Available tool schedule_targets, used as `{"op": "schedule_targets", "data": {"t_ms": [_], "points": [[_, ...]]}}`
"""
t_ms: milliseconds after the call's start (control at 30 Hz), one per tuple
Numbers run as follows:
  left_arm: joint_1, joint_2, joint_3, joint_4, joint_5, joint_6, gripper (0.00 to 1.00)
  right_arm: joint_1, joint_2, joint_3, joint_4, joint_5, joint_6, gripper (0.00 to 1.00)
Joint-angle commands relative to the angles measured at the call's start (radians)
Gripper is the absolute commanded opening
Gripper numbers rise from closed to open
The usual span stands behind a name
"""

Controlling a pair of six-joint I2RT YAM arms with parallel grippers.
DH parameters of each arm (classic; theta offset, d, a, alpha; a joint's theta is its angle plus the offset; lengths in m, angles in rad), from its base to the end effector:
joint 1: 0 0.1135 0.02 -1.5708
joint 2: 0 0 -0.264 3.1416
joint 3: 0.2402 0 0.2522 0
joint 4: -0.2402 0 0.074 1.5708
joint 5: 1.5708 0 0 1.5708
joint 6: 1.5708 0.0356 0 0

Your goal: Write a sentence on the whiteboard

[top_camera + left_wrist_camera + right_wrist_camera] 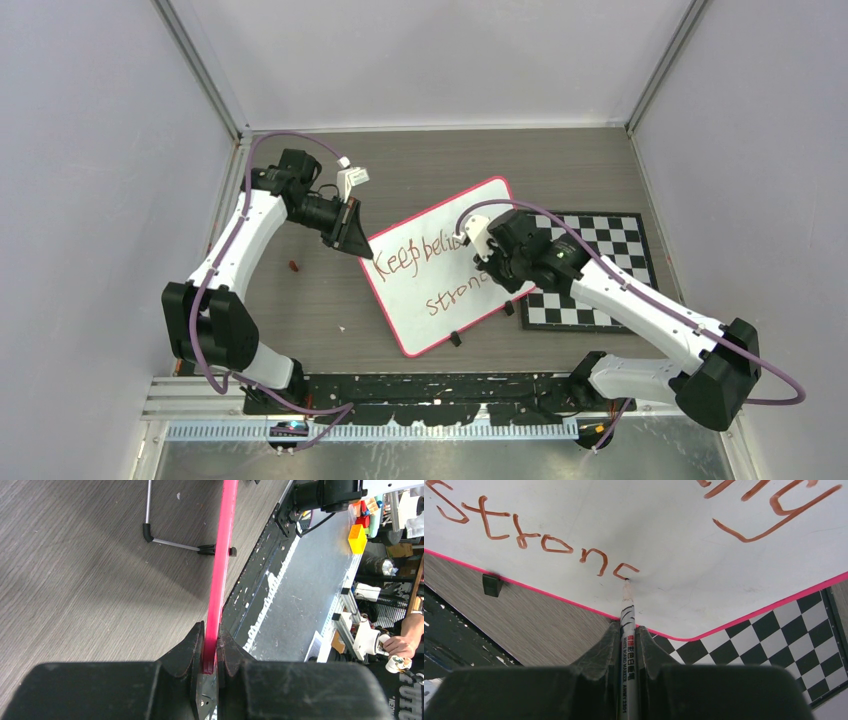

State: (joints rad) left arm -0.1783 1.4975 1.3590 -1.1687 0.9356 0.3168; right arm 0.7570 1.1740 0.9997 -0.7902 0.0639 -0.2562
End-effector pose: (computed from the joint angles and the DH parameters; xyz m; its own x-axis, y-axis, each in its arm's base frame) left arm 0.2669 -0.0772 0.3106 -0.8058 0.3330 -0.4897 0.5921 0.4662 -0.6573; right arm 0.1702 0.1577 0.2836 -0.4109 -0.7361 -0.5379 -0.7887 0.5829 -0.1952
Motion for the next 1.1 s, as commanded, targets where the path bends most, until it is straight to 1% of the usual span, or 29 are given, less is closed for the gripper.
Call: {"op": "schedule_targets", "data": {"t_ms": [0,267,567,733,933,1067], "points": [[-0.013,0.017,-0.002,0.003,-0.054,0.007,0.00,-0.006,-0.005,0.058,0.043,0.056,-0.011,0.00],[-0.012,0.013,-0.003,0.002,-0.054,0.008,0.00,-0.007,0.013,0.087,0.044,0.047,-0.002,0.00],[-0.012,0.016,-0.011,0.008,-0.052,0.011,0.00,-0.007,0.013,0.024,0.022,0.033,0.002,0.00],[-0.012,0.019,-0.010,0.008,-0.052,0.011,0.00,-0.004,0.009,-0.007,0.013,0.001,0.012,0.00],[-0.012,0.016,-0.021,0.015,-0.053,0.011,0.00,0.031,0.023,-0.032,0.034,-0.035,0.022,0.00],[-0.012,0.018,-0.017,0.015,-0.054,0.012,0.00,0.052,0.052,-0.008,0.045,-0.050,0.020,0.00]]}}
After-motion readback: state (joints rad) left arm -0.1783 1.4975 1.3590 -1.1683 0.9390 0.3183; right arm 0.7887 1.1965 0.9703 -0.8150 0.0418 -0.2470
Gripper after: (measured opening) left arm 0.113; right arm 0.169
